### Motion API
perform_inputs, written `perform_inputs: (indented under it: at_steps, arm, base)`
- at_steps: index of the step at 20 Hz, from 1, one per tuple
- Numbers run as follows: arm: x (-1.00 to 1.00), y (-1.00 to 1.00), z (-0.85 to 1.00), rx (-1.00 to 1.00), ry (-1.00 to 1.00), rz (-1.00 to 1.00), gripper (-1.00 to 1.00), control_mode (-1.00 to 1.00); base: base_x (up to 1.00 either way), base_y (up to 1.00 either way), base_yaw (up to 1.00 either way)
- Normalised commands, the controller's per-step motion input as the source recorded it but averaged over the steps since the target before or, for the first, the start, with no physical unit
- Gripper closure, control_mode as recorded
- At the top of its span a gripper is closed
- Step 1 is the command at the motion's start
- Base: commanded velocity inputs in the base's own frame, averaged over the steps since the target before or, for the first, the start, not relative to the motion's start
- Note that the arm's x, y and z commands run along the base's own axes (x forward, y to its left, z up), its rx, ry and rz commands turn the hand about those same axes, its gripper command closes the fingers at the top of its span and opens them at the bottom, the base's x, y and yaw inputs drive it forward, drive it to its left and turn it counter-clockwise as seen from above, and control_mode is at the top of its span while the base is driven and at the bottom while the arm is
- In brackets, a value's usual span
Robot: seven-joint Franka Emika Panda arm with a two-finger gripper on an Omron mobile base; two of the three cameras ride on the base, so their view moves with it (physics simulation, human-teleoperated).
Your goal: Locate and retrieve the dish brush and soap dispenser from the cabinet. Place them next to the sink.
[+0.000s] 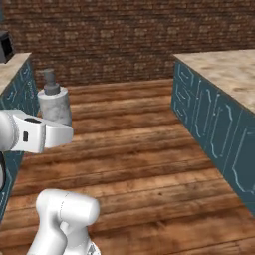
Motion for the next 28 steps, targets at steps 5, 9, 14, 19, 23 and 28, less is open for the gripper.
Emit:
perform_inputs:
  at_steps: [5, 9, 14, 19, 23, 28]
  arm:
    - [0.0, 0.0, 0.0, 0.0, 0.0, 0.0, 1.0, 1.0]
    - [0.0, 0.0, 0.0, 0.0, 0.0, 0.0, 1.0, 1.0]
    - [0.0, 0.0, 0.0, 0.0, 0.0, 0.0, 1.0, 1.0]
    - [0.0, 0.0, 0.0, 0.0, 0.0, 0.0, 1.0, 1.0]
    - [0.0, 0.0, 0.0, 0.0, 0.0, 0.0, 1.0, 1.0]
    - [0.0, 0.0, 0.0, 0.0, 0.0, 0.0, 1.0, 1.0]
  base:
    - [0.0, 0.0, -0.5]
    - [0.0, 0.0, -0.5]
    - [0.0, 0.0, -0.5]
    - [0.0, 0.0, -0.5]
    - [0.0, 0.0, -0.5]
    - [0.01, 0.0, -0.49]
